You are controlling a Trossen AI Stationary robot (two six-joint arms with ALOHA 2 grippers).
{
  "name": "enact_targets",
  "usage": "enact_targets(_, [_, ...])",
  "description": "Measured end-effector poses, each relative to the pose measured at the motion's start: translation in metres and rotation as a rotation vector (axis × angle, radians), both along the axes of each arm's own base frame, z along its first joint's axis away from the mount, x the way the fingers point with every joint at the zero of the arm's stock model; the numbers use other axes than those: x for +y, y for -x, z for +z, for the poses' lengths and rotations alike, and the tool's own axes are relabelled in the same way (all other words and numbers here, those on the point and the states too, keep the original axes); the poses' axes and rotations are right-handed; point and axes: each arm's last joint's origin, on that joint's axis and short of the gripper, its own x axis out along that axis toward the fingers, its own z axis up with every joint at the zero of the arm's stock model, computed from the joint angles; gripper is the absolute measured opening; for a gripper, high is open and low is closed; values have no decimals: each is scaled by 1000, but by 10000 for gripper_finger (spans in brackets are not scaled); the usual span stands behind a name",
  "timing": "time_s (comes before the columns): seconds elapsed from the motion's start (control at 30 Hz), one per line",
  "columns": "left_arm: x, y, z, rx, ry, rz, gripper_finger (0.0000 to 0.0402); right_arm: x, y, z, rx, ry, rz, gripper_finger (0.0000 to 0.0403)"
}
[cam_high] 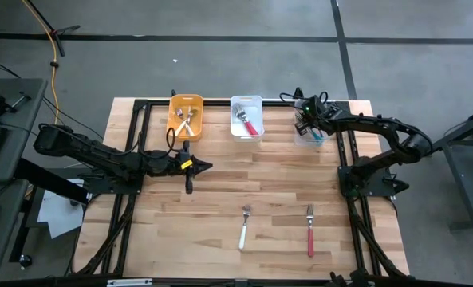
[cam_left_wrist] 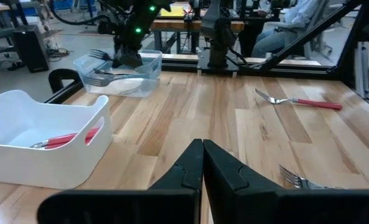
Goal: Sort silverware by color (type)
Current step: Put the blue fork into the transparent bin, then put the pink fork into the white bin
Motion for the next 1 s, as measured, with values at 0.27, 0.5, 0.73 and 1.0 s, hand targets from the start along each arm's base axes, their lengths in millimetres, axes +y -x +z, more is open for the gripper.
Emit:
enact_targets(0.27, [-1,0,0,0,4,-19,1,0,-9,19,-9,38,12,79])
enact_targets(0.5, [-1,0,0,0,3,-19,1,29,-28,51,-91,59,88,112])
enact_targets(0.73, [-1,0,0,3,-13,-22,1,101,-39,63,-114,20,168,52])
enact_targets(1.0, [-1,0,-1,7,-5,-20,1,193,-36,51,-160,-193,173,9])
